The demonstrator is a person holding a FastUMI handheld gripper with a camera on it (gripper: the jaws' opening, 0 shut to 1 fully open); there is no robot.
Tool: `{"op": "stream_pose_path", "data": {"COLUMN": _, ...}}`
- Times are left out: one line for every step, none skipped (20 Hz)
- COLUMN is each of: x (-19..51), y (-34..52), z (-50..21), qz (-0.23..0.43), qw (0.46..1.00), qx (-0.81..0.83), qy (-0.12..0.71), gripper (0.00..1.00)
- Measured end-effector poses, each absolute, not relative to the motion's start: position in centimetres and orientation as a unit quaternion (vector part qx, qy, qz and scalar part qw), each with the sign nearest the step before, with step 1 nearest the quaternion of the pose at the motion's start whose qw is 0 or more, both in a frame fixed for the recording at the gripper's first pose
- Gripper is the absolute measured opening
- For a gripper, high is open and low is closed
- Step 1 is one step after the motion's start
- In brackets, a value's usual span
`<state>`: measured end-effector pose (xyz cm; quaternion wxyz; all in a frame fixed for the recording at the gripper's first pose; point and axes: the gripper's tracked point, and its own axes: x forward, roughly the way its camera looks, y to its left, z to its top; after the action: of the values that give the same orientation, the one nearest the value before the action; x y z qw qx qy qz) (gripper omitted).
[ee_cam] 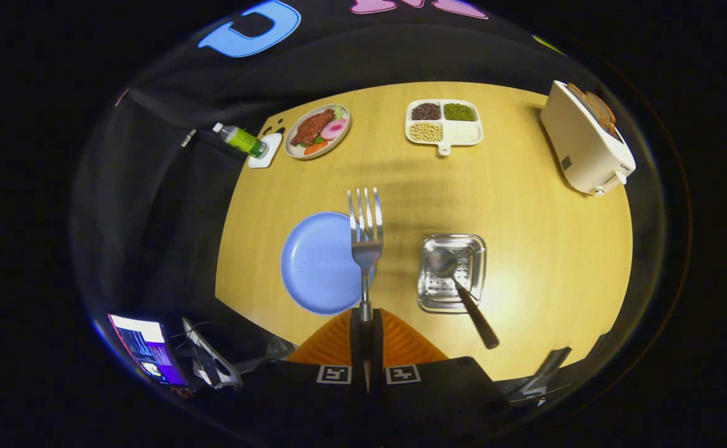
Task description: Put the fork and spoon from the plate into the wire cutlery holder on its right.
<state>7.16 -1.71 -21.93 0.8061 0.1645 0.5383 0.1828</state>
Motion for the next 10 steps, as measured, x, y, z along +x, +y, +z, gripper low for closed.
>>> {"op": "stream_pose_path", "data": {"x": 6.8, "y": -3.1, "z": -22.3, "qz": 0.176, "qw": 0.8, "qx": 0.153, "qy": 0.552, "gripper": 0.05}}
{"op": "stream_pose_path", "data": {"x": 6.5, "y": -4.3, "z": -22.9, "qz": 0.171, "qw": 0.79, "qx": 0.143, "qy": 0.571, "gripper": 0.05}}
{"op": "stream_pose_path", "data": {"x": 6.3, "y": -5.2, "z": -23.4, "qz": 0.167, "qw": 0.78, "qx": 0.132, "qy": 0.588, "gripper": 0.05}}
{"op": "stream_pose_path", "data": {"x": 5.9, "y": -6.0, "z": -24.1, "qz": 0.165, "qw": 0.766, "qx": 0.12, "qy": 0.61, "gripper": 0.05}}
{"op": "stream_pose_path", "data": {"x": 5.8, "y": -6.6, "z": -24.7, "qz": 0.165, "qw": 0.754, "qx": 0.107, "qy": 0.626, "gripper": 0.05}}
{"op": "stream_pose_path", "data": {"x": 5.7, "y": -7.0, "z": -25.3, "qz": 0.167, "qw": 0.742, "qx": 0.094, "qy": 0.643, "gripper": 0.05}}
{"op": "stream_pose_path", "data": {"x": 5.8, "y": -7.3, "z": -25.8, "qz": 0.167, "qw": 0.73, "qx": 0.085, "qy": 0.657, "gripper": 0.05}}
{"op": "stream_pose_path", "data": {"x": 5.8, "y": -7.2, "z": -26.2, "qz": 0.169, "qw": 0.718, "qx": 0.079, "qy": 0.67, "gripper": 0.05}}
{"op": "stream_pose_path", "data": {"x": 6.1, "y": -7.1, "z": -26.5, "qz": 0.171, "qw": 0.707, "qx": 0.075, "qy": 0.682, "gripper": 0.05}}
{"op": "stream_pose_path", "data": {"x": 6.2, "y": -7.0, "z": -26.8, "qz": 0.173, "qw": 0.696, "qx": 0.069, "qy": 0.693, "gripper": 0.05}}
